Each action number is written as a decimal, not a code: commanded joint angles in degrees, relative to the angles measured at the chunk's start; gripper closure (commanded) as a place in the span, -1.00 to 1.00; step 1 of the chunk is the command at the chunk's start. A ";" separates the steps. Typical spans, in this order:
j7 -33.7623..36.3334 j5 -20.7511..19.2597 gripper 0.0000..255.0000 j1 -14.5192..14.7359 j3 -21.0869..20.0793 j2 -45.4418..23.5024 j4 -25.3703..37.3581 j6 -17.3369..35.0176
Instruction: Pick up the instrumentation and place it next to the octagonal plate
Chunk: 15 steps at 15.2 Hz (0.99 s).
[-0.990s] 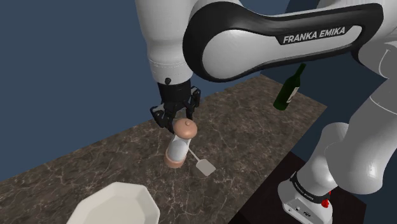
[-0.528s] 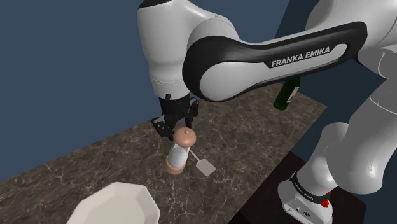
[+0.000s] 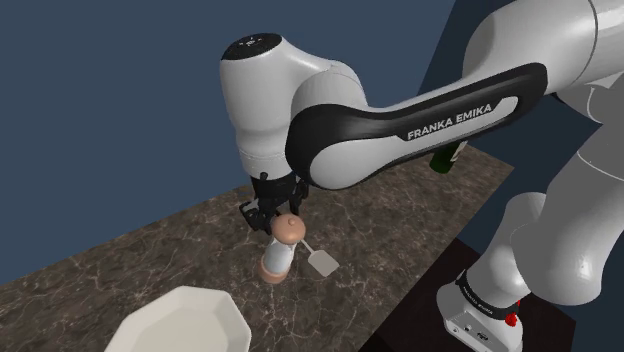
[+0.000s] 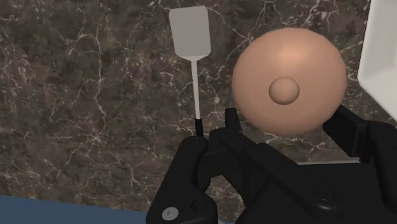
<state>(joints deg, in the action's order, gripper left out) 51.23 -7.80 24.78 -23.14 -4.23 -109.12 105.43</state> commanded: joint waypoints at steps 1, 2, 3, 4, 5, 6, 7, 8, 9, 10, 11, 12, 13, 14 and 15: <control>0.28 -0.20 1.00 0.02 0.01 -0.33 -1.20 1.52; 0.42 -0.32 1.00 0.03 0.02 -0.55 -1.72 2.24; 0.56 -0.45 1.00 0.04 0.03 -0.79 -2.23 2.95; 0.71 -0.59 1.00 0.05 0.04 -1.04 -2.73 3.66; 0.87 -0.73 1.00 0.06 0.05 -1.30 -3.21 4.37; 1.03 -0.88 1.00 0.08 0.06 -1.57 -3.68 5.08; 1.19 -1.04 1.00 0.09 0.08 -1.86 -4.13 5.78; 1.30 -1.15 1.00 0.11 0.09 -2.05 -4.43 6.24; 1.30 -1.15 1.00 0.11 0.09 -2.04 -4.43 6.24; 1.30 -1.15 1.00 0.11 0.09 -2.05 -4.43 6.24; 1.30 -1.15 1.00 0.11 0.09 -2.05 -4.43 6.24; 1.30 -1.15 1.00 0.11 0.09 -2.05 -4.43 6.24; 1.30 -1.15 1.00 0.11 0.09 -2.05 -4.43 6.24; 1.30 -1.15 1.00 0.11 0.09 -2.05 -4.43 6.24; 1.30 -1.15 1.00 0.11 0.09 -2.05 -4.43 6.24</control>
<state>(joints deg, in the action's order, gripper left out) 52.53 -8.95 24.89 -23.05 -6.28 -113.55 111.66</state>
